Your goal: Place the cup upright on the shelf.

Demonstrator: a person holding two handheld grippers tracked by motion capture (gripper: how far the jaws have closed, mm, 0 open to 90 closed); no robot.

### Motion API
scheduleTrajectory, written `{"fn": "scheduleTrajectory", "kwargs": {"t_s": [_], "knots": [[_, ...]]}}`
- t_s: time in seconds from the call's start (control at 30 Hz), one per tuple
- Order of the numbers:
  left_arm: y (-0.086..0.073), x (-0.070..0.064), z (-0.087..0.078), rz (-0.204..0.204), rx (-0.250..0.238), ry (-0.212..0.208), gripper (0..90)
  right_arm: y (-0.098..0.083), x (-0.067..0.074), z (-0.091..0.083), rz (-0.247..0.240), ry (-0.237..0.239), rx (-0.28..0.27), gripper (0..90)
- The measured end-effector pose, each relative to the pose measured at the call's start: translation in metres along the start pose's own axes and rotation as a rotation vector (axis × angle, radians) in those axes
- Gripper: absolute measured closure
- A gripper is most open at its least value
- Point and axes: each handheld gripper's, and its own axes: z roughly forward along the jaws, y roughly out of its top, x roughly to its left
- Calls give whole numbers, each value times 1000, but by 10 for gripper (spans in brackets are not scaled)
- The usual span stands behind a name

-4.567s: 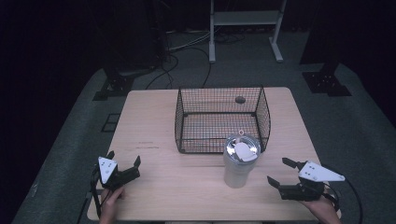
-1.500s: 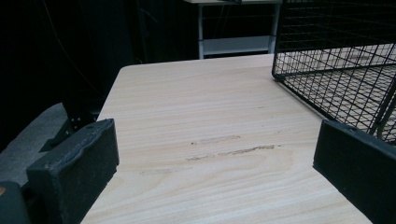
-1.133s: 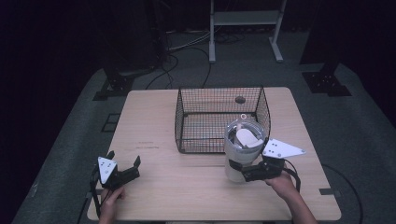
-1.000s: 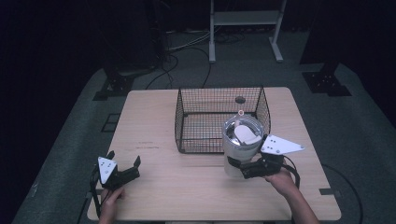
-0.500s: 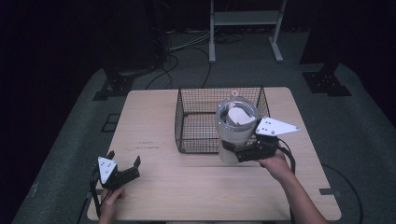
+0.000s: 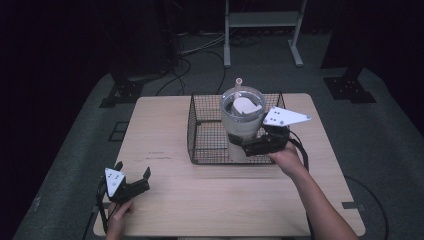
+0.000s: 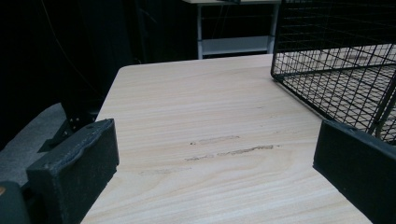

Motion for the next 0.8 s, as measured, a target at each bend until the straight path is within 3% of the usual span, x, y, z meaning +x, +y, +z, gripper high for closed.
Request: {"fn": "scheduleTrajectory", "kwargs": {"t_s": [0.13, 0.37, 0.8], "knots": [[0, 0, 0, 1, 0, -2, 0, 7, -4, 10, -1, -3, 0, 86], [0, 0, 0, 1, -3, -2, 0, 19, -25, 37, 19, -3, -10, 86], [0, 0, 0, -2, -1, -3, 0, 13, -64, 78, 66, -55, 32, 86]]}}
